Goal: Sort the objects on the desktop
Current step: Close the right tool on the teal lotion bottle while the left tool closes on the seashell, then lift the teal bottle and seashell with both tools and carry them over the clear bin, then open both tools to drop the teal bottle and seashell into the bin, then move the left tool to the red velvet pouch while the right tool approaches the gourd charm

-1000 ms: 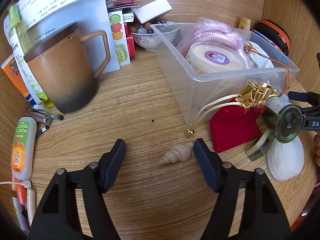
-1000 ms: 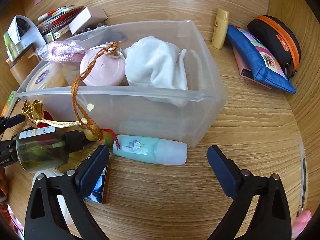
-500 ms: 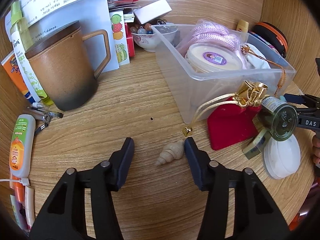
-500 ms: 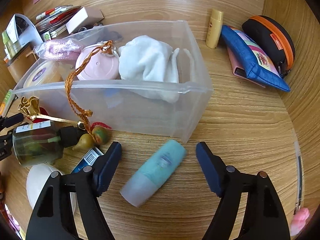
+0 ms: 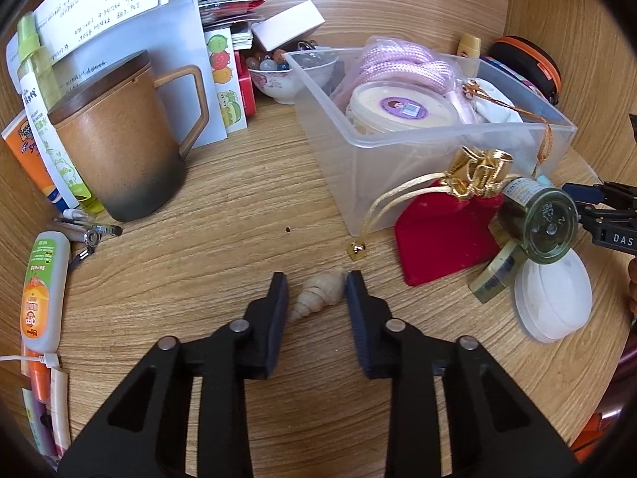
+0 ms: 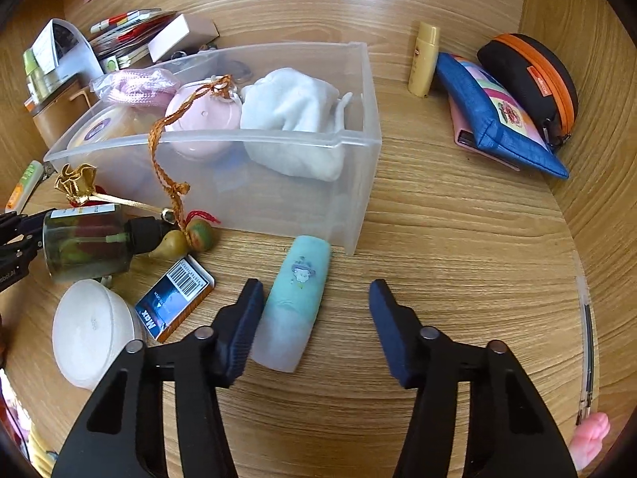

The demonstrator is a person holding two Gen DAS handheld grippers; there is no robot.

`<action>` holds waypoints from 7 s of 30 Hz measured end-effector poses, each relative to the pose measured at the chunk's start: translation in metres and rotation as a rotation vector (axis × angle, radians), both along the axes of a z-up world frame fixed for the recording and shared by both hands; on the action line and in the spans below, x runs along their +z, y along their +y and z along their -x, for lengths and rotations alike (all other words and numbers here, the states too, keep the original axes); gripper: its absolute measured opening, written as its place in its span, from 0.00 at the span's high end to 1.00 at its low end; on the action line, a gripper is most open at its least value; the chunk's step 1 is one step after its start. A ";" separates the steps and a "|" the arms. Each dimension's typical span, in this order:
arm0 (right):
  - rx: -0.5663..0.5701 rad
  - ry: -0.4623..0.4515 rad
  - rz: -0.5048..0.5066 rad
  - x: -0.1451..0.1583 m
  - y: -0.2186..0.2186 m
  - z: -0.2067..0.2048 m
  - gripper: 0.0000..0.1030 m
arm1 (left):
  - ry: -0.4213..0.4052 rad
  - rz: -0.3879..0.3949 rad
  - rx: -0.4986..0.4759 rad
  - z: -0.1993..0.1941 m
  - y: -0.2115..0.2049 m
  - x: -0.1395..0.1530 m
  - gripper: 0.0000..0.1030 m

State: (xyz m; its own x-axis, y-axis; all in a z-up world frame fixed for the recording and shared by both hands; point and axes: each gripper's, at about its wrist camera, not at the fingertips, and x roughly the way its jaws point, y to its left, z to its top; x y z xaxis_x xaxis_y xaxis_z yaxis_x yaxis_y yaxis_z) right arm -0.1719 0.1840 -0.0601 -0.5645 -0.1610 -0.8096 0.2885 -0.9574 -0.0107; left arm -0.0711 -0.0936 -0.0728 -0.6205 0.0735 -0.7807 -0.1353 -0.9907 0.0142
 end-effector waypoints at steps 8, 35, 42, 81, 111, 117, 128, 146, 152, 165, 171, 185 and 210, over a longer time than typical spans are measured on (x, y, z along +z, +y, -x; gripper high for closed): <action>0.041 0.014 0.000 0.001 0.000 0.003 0.78 | 0.009 0.038 -0.009 -0.011 0.011 0.000 0.80; 0.060 0.142 0.140 0.057 0.035 -0.034 0.78 | 0.147 -0.058 0.057 -0.022 0.016 0.055 0.80; 0.087 0.183 0.142 0.075 0.034 -0.030 0.78 | 0.192 -0.078 0.045 -0.015 0.025 0.074 0.80; 0.202 0.125 0.160 0.058 -0.024 0.070 0.78 | 0.097 -0.113 -0.185 0.083 0.112 0.066 0.80; 0.254 0.151 0.077 0.047 -0.043 0.062 0.62 | 0.116 -0.060 -0.194 0.077 0.122 0.060 0.63; 0.206 0.211 0.096 0.058 -0.033 0.059 0.37 | 0.123 -0.065 -0.175 0.076 0.125 0.064 0.53; 0.193 0.215 0.140 0.067 -0.026 0.063 0.27 | 0.217 -0.036 -0.068 0.052 0.110 0.092 0.26; 0.195 0.269 0.099 0.087 -0.026 0.016 0.19 | 0.251 -0.041 0.060 -0.003 0.048 0.092 0.05; 0.213 0.278 0.048 0.081 -0.031 -0.008 0.18 | 0.185 -0.072 0.093 -0.006 0.030 0.068 0.05; 0.243 0.129 -0.070 0.027 -0.032 -0.026 0.16 | 0.049 -0.055 0.053 -0.004 0.030 0.022 0.05; 0.282 0.095 -0.083 0.014 -0.034 -0.031 0.16 | 0.024 -0.069 0.029 -0.002 0.038 0.014 0.05; 0.316 0.068 -0.081 0.006 -0.032 -0.030 0.16 | -0.062 -0.135 -0.005 0.029 0.063 0.006 0.05; 0.237 -0.048 0.106 0.001 -0.025 0.005 0.32 | 0.018 -0.097 0.076 0.020 0.043 0.008 0.37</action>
